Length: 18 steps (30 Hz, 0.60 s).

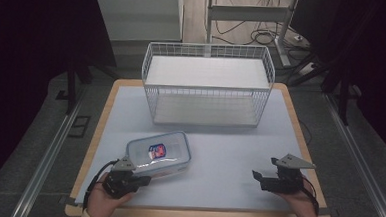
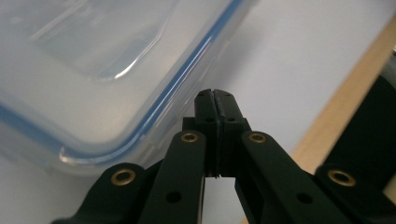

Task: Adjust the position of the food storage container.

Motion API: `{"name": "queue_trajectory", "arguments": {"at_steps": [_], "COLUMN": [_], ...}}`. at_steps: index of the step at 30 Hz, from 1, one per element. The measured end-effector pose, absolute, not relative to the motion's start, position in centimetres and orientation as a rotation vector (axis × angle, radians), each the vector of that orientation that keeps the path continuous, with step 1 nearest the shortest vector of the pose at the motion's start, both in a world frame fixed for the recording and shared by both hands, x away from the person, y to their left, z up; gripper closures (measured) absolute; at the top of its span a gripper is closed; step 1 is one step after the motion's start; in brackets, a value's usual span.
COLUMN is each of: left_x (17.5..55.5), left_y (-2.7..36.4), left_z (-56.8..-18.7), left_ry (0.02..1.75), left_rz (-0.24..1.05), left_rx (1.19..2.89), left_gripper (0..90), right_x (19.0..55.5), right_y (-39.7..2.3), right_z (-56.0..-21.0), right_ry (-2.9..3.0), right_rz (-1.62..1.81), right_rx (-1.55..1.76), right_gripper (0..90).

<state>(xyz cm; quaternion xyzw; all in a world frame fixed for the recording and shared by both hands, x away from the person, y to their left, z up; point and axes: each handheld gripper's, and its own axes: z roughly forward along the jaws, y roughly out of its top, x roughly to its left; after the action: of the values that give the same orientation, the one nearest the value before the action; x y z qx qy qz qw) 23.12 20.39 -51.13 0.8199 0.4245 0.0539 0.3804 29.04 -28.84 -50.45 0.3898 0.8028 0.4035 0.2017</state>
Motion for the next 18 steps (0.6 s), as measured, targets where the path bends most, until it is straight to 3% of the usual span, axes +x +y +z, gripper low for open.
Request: {"name": "queue_trajectory", "arguments": {"at_steps": [13,18], "left_x": [24.4,23.6], "left_y": [22.4,22.6], "left_z": [-51.6,-49.8], "left_ry": [1.162,1.118], "left_rz": [0.146,0.111], "left_rx": [2.035,1.966], "left_gripper": [89.9,89.9], "right_x": [29.0,29.1], "right_y": [-28.7,-28.8], "right_z": [-50.5,-50.4], "right_ry": [2.250,2.241], "right_rz": [1.122,1.121], "right_rx": [1.083,1.091], "right_gripper": [14.0,14.0]}}
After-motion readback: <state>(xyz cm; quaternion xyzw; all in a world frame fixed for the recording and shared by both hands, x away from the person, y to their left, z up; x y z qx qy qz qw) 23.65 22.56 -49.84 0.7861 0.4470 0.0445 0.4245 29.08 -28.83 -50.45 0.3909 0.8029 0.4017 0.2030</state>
